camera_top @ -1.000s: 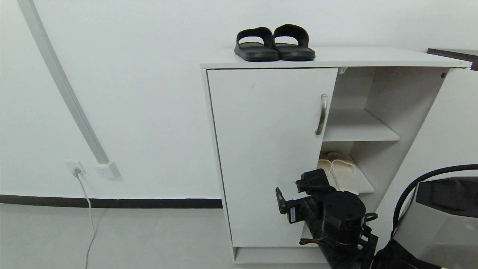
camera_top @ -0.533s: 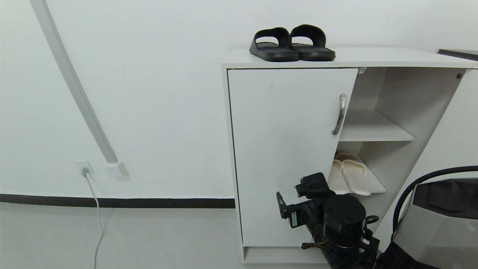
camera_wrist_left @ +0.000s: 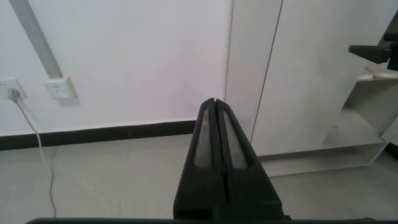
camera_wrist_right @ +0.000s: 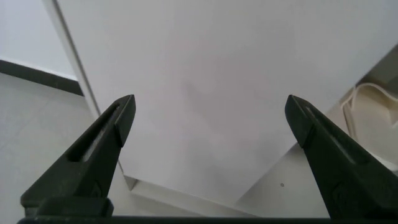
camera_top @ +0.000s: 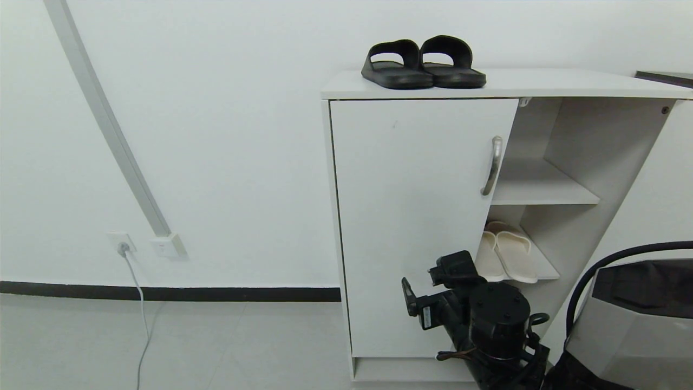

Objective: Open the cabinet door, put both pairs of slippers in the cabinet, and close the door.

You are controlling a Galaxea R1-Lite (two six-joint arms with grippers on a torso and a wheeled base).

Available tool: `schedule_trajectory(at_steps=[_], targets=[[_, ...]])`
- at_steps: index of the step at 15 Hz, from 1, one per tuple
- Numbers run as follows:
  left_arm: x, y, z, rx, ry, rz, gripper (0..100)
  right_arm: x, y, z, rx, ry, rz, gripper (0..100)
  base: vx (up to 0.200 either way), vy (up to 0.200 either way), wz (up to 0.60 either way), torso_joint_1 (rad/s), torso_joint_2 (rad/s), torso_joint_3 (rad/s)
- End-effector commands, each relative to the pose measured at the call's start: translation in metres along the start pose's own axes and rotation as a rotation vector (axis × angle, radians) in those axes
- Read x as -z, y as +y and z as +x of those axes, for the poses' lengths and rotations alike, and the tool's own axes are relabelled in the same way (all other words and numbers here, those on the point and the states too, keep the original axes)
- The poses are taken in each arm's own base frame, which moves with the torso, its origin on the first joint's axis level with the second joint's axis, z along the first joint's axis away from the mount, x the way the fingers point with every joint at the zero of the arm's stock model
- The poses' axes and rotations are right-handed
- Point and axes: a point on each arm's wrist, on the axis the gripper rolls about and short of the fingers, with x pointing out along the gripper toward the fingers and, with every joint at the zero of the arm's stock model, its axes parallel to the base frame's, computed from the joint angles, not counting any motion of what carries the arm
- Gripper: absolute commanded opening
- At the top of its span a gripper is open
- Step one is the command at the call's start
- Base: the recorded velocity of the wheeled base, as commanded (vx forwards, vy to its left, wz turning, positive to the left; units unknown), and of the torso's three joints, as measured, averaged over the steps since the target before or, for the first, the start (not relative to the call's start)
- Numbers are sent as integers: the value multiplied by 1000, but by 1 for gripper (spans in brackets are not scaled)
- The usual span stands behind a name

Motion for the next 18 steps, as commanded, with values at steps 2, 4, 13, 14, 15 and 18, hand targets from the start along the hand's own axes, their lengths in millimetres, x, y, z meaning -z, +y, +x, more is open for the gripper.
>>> schedule_trajectory(at_steps=[2,4,13,14,15,18], targets=[[0,0,0,0,1,0,0,5,1,1,0,12,-11,100,0,0,0,0,0,0],[0,0,0,0,1,0,0,7,1,2,1,16,-12,100,0,0,0,0,0,0],[0,0,0,0,1,3,0,4,-1,5,11,-7,2,100,0,0,0,33,-302,-268],[0,0,0,0,1,3,0,6,-3,5,17,-3,-3,100,0,0,0,100,-447,-344],[0,0,0,0,1,3,0,8,-4,6,21,1,-5,100,0,0,0,110,-452,-349],[0,0,0,0,1,3,0,9,-4,6,23,4,-8,100,0,0,0,123,-465,-336]])
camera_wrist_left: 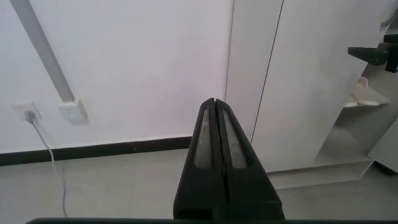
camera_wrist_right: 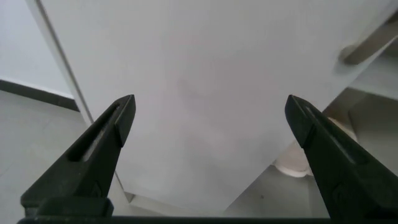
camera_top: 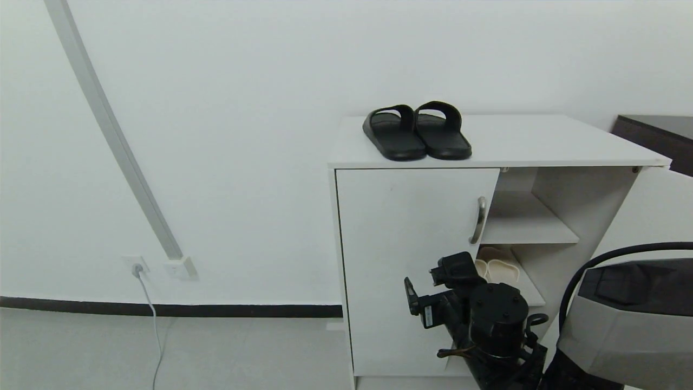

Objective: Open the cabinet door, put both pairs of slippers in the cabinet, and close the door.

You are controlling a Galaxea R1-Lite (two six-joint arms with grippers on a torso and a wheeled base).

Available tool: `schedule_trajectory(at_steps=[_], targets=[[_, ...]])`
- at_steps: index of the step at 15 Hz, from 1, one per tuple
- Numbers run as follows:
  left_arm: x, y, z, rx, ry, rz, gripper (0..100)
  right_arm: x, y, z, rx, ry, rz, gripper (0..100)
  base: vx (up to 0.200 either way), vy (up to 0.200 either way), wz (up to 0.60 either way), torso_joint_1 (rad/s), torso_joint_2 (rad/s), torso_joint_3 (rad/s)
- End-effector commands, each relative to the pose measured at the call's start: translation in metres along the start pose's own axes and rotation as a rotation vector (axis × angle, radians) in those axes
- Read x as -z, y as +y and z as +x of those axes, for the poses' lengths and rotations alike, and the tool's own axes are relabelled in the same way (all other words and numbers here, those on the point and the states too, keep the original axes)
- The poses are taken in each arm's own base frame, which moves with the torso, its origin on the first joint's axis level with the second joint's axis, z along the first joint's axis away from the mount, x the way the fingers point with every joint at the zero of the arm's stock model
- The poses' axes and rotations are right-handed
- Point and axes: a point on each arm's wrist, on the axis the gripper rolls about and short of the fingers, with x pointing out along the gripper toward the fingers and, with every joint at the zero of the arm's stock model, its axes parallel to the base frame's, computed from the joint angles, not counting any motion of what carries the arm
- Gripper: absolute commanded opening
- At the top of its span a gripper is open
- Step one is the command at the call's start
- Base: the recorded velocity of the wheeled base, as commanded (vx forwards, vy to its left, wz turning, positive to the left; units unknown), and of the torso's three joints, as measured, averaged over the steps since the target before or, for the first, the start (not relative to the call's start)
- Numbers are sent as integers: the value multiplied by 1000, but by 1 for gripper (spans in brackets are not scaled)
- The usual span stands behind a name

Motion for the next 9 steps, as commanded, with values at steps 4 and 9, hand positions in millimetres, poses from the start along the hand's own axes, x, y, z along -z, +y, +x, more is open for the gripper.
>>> schedule_trajectory(at_steps=[4,9], targets=[[0,0,0,0,1,0,0,1,-1,1,4,-1,1,100,0,0,0,154,-472,-322],[0,0,0,0,1,0,0,1,-3,2,10,-2,1,100,0,0,0,188,-500,-313]])
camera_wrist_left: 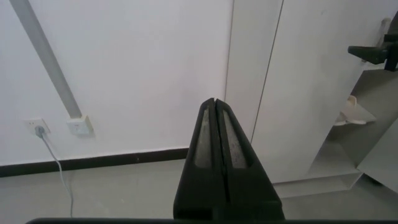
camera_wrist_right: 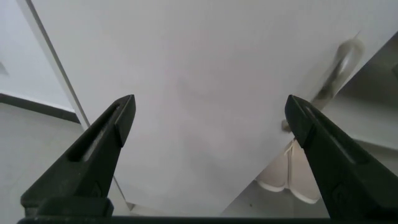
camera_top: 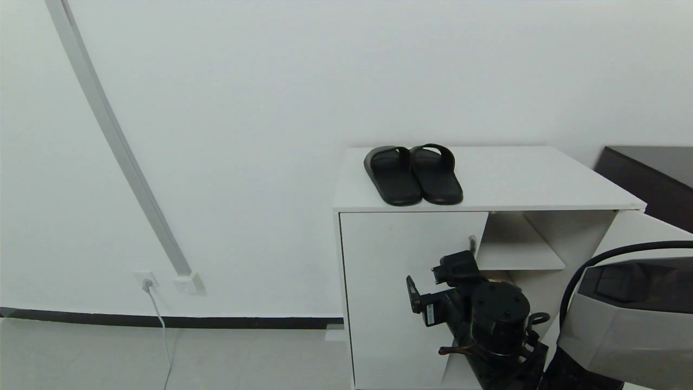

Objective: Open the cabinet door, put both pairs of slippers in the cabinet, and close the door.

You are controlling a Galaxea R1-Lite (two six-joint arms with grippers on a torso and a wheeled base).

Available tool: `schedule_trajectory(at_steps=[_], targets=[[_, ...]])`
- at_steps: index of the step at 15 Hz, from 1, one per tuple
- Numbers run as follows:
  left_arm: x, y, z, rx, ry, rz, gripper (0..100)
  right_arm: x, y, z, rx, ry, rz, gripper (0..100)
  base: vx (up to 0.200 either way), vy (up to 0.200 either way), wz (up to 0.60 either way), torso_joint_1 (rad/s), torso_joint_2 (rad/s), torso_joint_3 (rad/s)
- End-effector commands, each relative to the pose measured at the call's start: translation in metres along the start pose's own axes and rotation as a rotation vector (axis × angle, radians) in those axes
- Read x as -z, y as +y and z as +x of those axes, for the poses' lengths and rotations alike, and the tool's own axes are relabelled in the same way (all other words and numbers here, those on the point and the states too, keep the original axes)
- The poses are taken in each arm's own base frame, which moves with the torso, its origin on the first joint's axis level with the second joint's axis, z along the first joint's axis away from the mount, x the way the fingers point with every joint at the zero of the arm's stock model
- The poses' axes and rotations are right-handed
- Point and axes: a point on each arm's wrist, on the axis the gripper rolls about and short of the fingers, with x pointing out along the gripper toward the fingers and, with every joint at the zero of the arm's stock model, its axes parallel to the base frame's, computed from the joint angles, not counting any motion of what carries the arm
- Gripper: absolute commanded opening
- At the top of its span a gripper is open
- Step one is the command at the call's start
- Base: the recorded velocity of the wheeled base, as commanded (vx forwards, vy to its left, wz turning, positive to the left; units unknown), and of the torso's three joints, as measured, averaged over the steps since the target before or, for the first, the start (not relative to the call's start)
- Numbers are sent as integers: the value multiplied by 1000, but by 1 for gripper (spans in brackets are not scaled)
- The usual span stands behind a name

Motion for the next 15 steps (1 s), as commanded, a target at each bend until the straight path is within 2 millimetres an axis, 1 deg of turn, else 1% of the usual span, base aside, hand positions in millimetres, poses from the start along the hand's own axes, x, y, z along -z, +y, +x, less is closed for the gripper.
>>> schedule_trajectory(at_steps=[1,12,15], targets=[[0,0,0,0,1,0,0,0,0,0,1,0,-1,100,0,0,0,207,-515,-310],[0,0,0,0,1,0,0,2,0,0,1,2,-12,100,0,0,0,245,-565,-325],[0,0,0,0,1,0,0,4,1,1,1,6,-15,100,0,0,0,188,-440,-242]])
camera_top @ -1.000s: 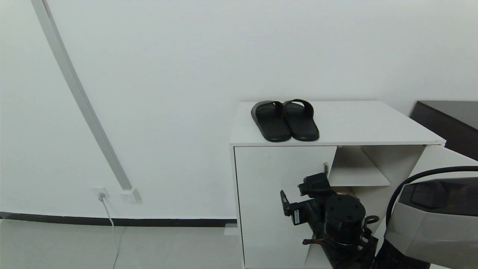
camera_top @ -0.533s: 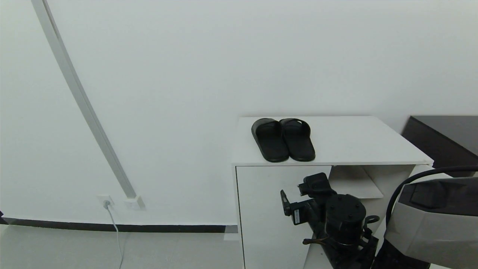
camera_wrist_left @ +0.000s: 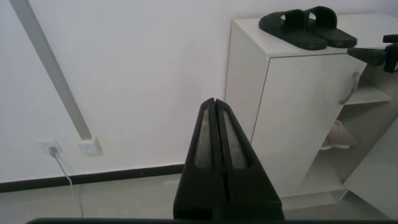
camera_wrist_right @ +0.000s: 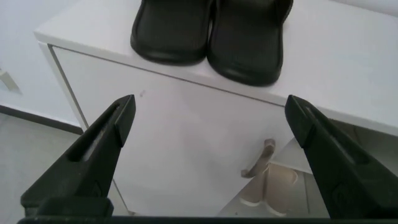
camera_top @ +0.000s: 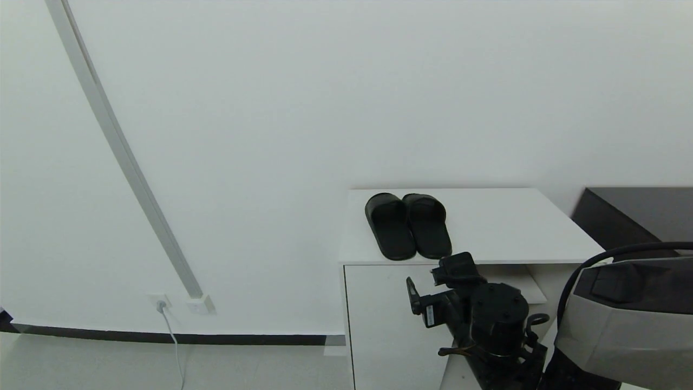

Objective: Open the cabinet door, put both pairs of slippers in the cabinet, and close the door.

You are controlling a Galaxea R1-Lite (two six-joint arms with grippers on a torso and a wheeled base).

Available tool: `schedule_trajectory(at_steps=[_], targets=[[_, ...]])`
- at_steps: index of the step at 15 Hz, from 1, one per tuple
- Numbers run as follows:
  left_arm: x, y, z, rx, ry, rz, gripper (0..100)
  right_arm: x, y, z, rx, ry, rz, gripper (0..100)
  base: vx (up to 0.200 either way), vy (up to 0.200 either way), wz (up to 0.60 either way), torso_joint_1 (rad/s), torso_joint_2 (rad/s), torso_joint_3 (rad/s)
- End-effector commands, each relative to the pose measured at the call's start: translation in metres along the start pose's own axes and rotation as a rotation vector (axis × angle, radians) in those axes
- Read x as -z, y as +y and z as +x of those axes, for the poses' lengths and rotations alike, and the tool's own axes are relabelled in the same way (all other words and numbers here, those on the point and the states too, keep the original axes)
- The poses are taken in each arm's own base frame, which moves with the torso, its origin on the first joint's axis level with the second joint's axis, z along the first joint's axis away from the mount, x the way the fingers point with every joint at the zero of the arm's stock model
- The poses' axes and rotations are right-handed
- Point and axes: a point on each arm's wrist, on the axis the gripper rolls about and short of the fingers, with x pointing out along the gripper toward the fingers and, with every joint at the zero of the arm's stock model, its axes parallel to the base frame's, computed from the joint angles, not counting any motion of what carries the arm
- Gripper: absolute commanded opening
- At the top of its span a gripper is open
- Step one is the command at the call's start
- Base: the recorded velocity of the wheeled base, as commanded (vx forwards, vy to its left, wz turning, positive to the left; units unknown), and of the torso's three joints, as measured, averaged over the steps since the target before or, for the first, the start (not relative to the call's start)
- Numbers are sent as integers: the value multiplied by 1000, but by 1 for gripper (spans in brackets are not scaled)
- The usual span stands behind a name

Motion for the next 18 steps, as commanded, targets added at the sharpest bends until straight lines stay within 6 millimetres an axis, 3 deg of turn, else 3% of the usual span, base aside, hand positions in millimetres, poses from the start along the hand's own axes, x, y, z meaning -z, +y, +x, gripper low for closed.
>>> schedule_trajectory(at_steps=[1,5,8,10,14,18], targets=[[0,0,0,0,1,0,0,0,1,1,0,-9,4,100,0,0,0,183,-398,-217],[0,0,0,0,1,0,0,-2,-2,2,10,-24,7,100,0,0,0,171,-371,-205],[0,0,0,0,1,0,0,-8,-13,11,16,-48,11,100,0,0,0,120,-256,-137],[0,0,0,0,1,1,0,-15,-10,21,20,-85,20,100,0,0,0,0,0,0],[0,0,0,3,1,21,0,-57,-1,52,27,-38,63,100,0,0,0,0,0,0],[0,0,0,3,1,23,0,-91,6,47,16,132,215,100,0,0,0,0,0,0]])
